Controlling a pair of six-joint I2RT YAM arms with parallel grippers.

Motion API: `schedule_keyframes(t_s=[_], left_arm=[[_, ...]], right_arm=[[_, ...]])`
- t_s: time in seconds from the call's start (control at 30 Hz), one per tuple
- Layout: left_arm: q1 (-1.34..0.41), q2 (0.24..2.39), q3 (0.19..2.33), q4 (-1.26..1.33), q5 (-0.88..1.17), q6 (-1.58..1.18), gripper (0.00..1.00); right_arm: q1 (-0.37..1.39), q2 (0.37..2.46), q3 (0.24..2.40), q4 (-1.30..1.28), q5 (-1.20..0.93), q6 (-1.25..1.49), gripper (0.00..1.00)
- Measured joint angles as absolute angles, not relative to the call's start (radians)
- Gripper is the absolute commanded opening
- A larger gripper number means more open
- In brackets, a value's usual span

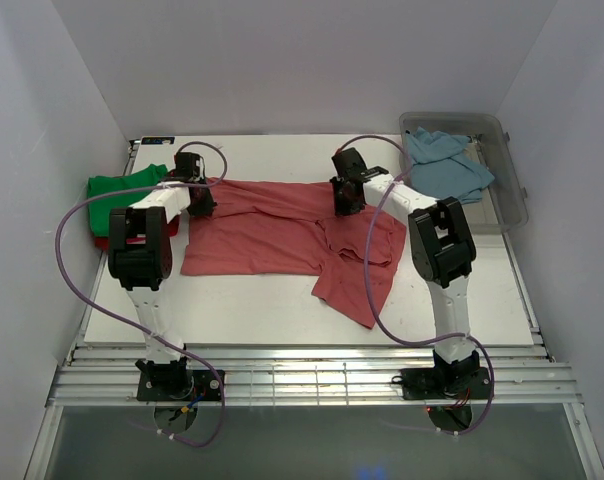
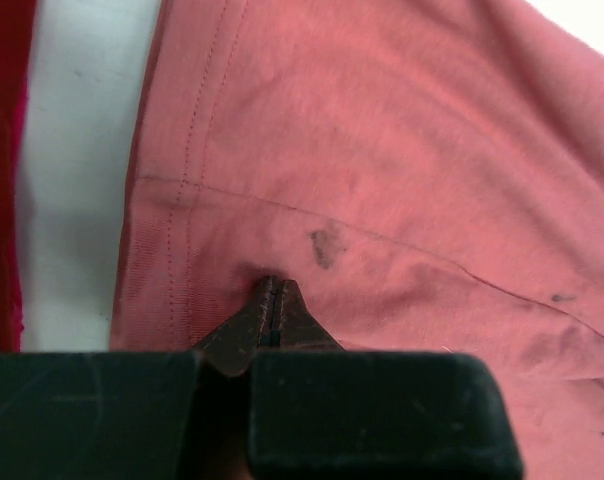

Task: Fold and stack the t-shirts
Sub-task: Fold the tshirt

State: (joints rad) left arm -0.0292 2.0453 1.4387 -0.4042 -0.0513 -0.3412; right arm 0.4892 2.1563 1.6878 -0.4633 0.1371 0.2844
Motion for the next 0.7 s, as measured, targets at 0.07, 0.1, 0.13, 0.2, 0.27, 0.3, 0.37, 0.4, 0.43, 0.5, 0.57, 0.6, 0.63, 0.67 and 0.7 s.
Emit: schedule_keyframes(t_s=[0.07, 0.1, 0.13, 0.2, 0.27, 0.3, 0.37, 0.4, 0.43, 0.5, 0.57, 0.6, 0.63, 0.67, 0.7], left_arm=[[-0.029, 2.045, 1.434, -0.410, -0.053, -0.342, 0.00], [-0.029, 2.045, 1.431, -0.414, -0.056, -0.342, 0.00], [-0.029, 2.045, 1.430, -0.420, -0.061, -0.343, 0.00], [-0.029, 2.044, 1.430, -0.428, -0.072, -0.346, 0.00], [-0.028, 2.041, 1.430, -0.441, -0.084, -0.349, 0.00], [-0.028, 2.038, 1.428, -0.447, -0.093, -0.350, 0.00], [-0.025, 2.035, 1.424, -0.456, -0.102, -0.353, 0.00], [-0.020, 2.033, 1.421, -0.460, -0.104, -0.357, 0.00], [-0.014, 2.029, 1.416, -0.463, -0.104, -0.360, 0.00], [0.009, 2.019, 1.404, -0.471, -0.103, -0.364, 0.00], [0.038, 2.007, 1.387, -0.474, -0.102, -0.370, 0.00], [0.052, 2.001, 1.380, -0.477, -0.102, -0.373, 0.00], [0.063, 1.997, 1.373, -0.479, -0.100, -0.376, 0.00], [0.070, 1.993, 1.368, -0.479, -0.098, -0.377, 0.00], [0.075, 1.990, 1.365, -0.482, -0.096, -0.378, 0.00]], right_arm=[[0.482, 2.170, 1.688, -0.480, 0.145, 0.283, 0.27], [0.478, 2.174, 1.688, -0.484, 0.149, 0.282, 0.27], [0.472, 2.176, 1.688, -0.491, 0.155, 0.282, 0.26], [0.462, 2.177, 1.688, -0.502, 0.160, 0.281, 0.26], [0.450, 2.180, 1.687, -0.508, 0.163, 0.281, 0.26], [0.442, 2.180, 1.686, -0.509, 0.165, 0.281, 0.26], [0.427, 2.181, 1.677, -0.511, 0.165, 0.282, 0.26], [0.419, 2.181, 1.673, -0.509, 0.159, 0.284, 0.26], [0.414, 2.181, 1.672, -0.506, 0.156, 0.285, 0.26], [0.406, 2.181, 1.671, -0.504, 0.146, 0.286, 0.26], [0.401, 2.181, 1.671, -0.503, 0.136, 0.286, 0.26], [0.398, 2.181, 1.671, -0.503, 0.130, 0.287, 0.26], [0.395, 2.181, 1.671, -0.503, 0.124, 0.288, 0.25], [0.392, 2.181, 1.671, -0.503, 0.120, 0.289, 0.25], [0.389, 2.181, 1.671, -0.503, 0.116, 0.289, 0.25]])
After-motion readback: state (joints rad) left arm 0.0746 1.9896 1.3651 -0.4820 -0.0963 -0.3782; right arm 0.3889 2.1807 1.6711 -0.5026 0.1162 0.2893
